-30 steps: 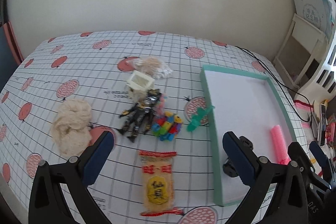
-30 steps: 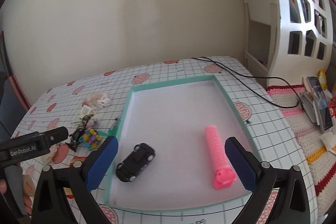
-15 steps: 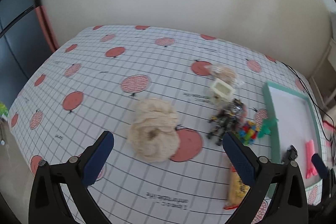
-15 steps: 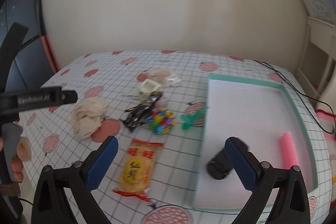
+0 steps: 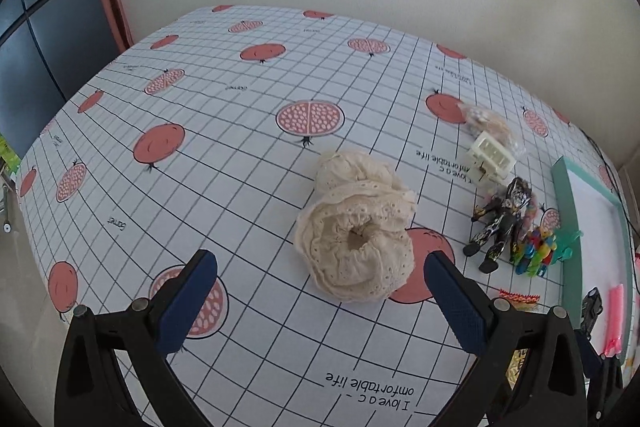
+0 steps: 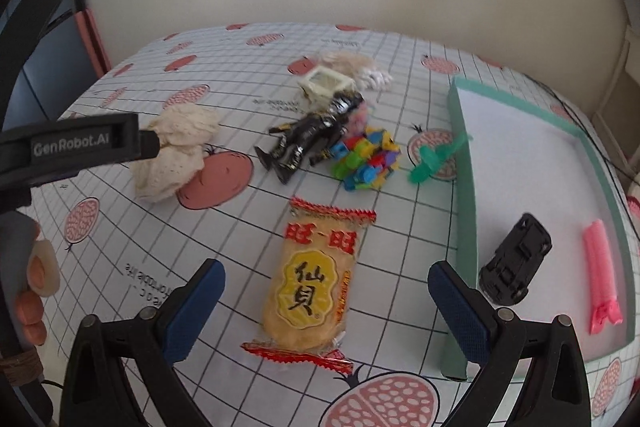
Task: Organize objects
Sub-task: 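Move the left tool to the lace cloth while the right tool reaches the yellow packet, then grasp the lace cloth with the left tool while the right tool grasps the yellow packet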
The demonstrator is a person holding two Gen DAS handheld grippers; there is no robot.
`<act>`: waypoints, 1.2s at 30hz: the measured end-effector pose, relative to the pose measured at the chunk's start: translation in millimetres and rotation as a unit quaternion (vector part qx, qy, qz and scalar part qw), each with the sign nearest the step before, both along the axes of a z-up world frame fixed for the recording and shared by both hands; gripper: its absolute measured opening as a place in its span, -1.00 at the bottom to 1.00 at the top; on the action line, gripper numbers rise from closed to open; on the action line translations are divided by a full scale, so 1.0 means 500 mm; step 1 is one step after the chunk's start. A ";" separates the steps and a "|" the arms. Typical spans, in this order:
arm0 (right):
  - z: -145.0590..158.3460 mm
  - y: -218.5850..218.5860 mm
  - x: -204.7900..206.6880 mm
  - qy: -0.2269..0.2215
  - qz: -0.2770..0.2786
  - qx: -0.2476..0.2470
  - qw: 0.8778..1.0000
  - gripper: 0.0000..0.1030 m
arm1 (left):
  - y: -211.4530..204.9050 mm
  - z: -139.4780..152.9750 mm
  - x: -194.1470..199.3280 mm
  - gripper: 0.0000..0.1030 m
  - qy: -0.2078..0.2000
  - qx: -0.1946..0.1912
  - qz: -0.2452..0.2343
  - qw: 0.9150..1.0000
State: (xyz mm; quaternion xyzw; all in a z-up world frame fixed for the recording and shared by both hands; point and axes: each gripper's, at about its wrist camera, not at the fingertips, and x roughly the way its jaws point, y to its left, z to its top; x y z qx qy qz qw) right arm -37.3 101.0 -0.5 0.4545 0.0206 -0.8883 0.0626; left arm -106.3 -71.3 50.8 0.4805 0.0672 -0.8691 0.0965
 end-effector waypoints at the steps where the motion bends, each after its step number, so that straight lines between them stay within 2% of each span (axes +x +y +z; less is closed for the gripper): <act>1: -0.002 0.006 -0.002 -0.005 -0.004 -0.003 1.000 1.00 | 0.004 -0.009 -0.005 1.00 -0.006 -0.001 -0.004 1.000; 6: -0.010 0.011 -0.006 -0.019 -0.005 -0.016 1.000 0.92 | 0.019 -0.042 -0.017 1.00 -0.023 -0.007 -0.015 1.000; 12: -0.015 -0.012 -0.003 -0.026 0.021 -0.009 0.999 0.53 | 0.020 -0.059 -0.019 0.94 -0.031 -0.012 -0.015 0.999; 15: -0.022 -0.016 -0.006 -0.034 0.026 -0.004 0.999 0.26 | 0.022 -0.059 -0.019 0.93 -0.029 -0.015 -0.017 0.999; 17: -0.025 -0.014 -0.006 -0.039 0.027 -0.006 0.999 0.07 | 0.024 -0.058 -0.020 0.64 -0.028 -0.015 -0.022 0.999; 21: -0.022 -0.012 -0.004 -0.038 0.028 -0.009 0.999 -0.16 | 0.029 -0.067 -0.025 0.47 -0.036 -0.010 -0.030 0.999; 22: -0.021 -0.012 -0.004 -0.038 0.028 -0.009 0.999 -0.20 | 0.031 -0.068 -0.024 0.36 -0.037 -0.011 -0.033 0.999; 23: -0.021 -0.012 -0.003 -0.038 0.029 -0.009 0.999 -0.21 | 0.033 -0.069 -0.025 0.18 -0.039 -0.010 -0.036 0.999; 27: -0.016 -0.013 0.000 -0.036 0.032 -0.011 0.999 -0.23 | 0.041 -0.069 -0.024 -0.18 -0.039 -0.007 -0.048 0.998; 29: -0.012 -0.013 0.002 -0.032 0.033 -0.012 0.999 -0.24 | 0.042 -0.068 -0.023 -0.44 -0.039 -0.007 -0.052 0.998; 32: -0.004 -0.012 0.004 -0.025 0.032 -0.015 0.999 -0.24 | 0.041 -0.065 -0.021 -0.67 -0.035 0.002 -0.056 0.998; 36: 0.004 -0.007 0.004 -0.016 0.026 -0.020 0.999 -0.24 | 0.038 -0.056 -0.016 -0.76 -0.024 0.011 -0.057 0.998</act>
